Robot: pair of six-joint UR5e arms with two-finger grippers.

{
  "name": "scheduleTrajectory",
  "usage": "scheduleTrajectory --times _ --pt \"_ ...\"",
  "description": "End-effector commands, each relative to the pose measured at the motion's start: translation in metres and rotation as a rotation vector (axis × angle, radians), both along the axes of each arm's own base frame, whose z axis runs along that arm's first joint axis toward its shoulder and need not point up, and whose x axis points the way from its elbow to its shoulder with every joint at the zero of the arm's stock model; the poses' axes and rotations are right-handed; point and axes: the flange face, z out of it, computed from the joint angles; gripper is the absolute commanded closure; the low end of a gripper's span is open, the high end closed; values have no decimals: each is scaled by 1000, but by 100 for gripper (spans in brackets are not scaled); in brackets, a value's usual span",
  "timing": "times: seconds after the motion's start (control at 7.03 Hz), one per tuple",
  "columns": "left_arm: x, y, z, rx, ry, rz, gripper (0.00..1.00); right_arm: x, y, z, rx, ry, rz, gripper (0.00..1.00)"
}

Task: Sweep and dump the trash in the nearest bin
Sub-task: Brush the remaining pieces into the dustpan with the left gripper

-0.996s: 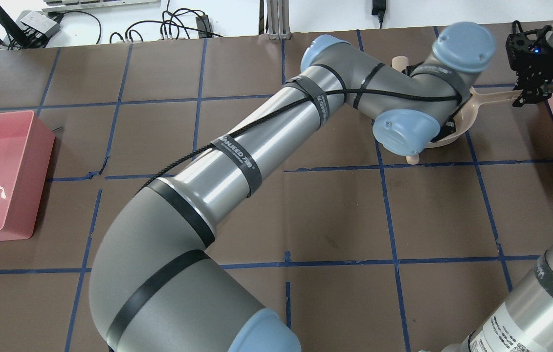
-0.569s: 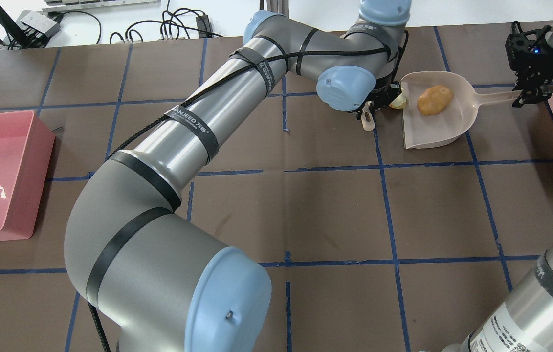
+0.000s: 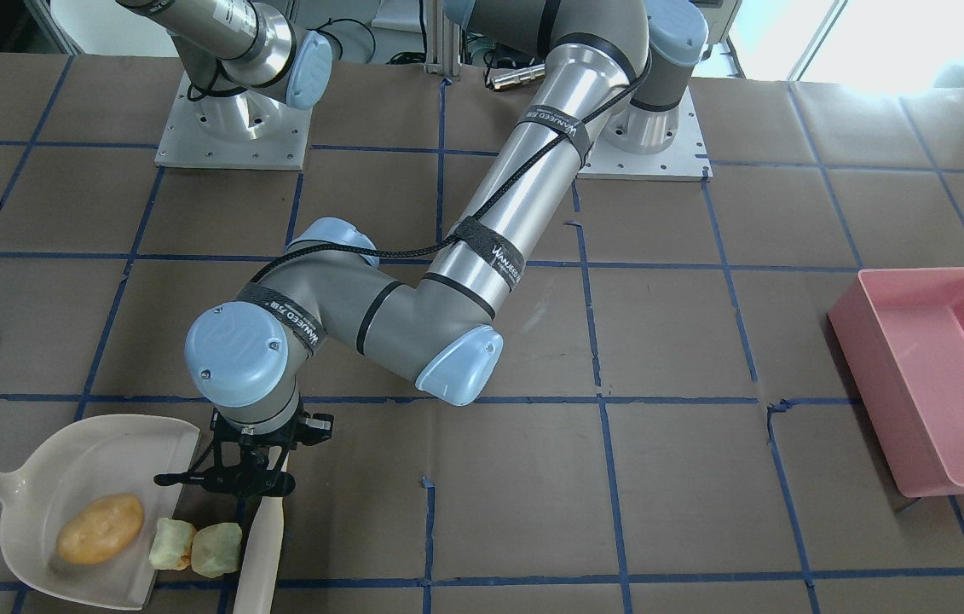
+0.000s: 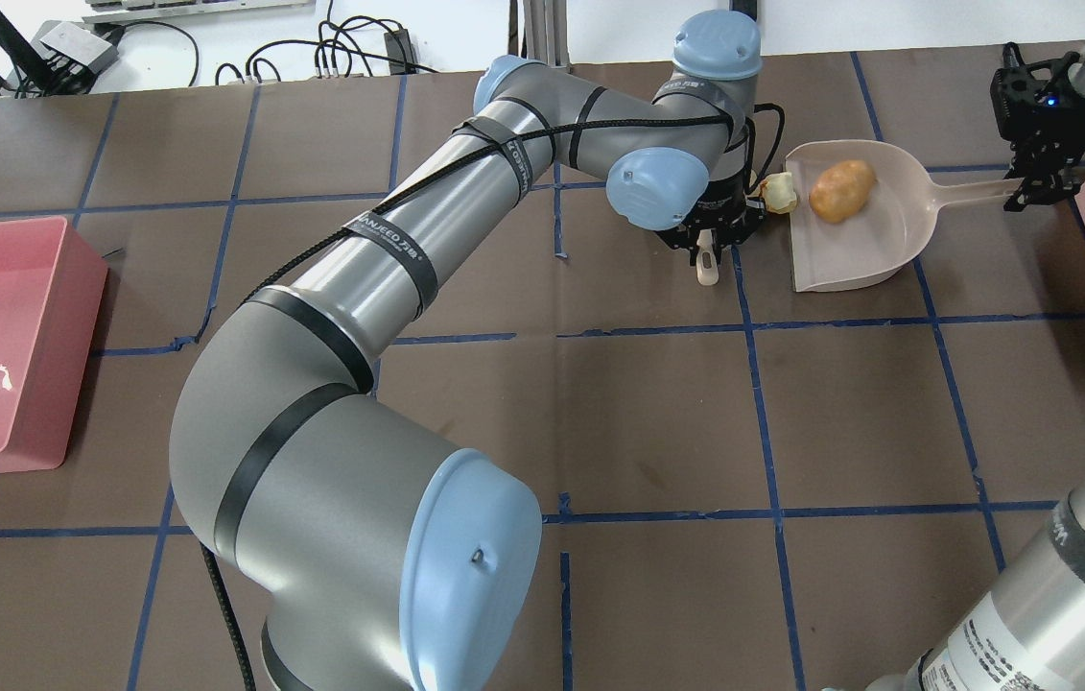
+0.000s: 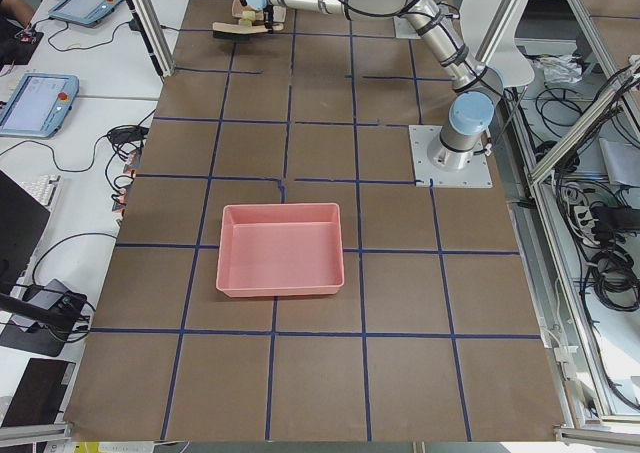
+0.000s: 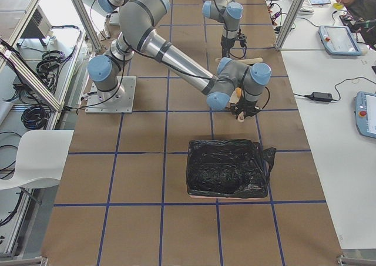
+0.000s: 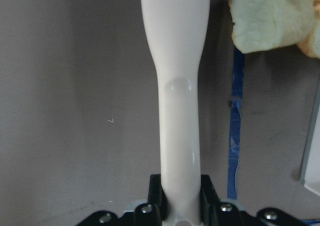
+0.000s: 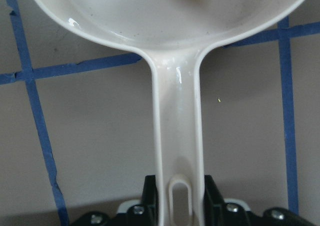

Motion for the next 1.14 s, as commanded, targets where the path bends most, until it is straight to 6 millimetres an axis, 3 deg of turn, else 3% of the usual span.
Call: scheduleTrajectory --times 0.0,0.14,0.28,0.43,0.71,1.0 --pt "-33 25 -2 21 62 -102 100 0 0 0 -1 1 0 94" --pt "-58 47 -1 19 67 -123 100 0 0 0 -2 1 -3 94" --pt "-95 84 7 16 74 -153 100 0 0 0 -2 1 -6 94" --pt "-110 99 19 17 104 -170 100 0 0 0 0 0 -6 94" --pt "-132 124 25 14 118 -172 100 0 0 0 0 0 -6 94" --pt "-130 126 29 6 113 -172 100 0 0 0 1 0 -6 94"
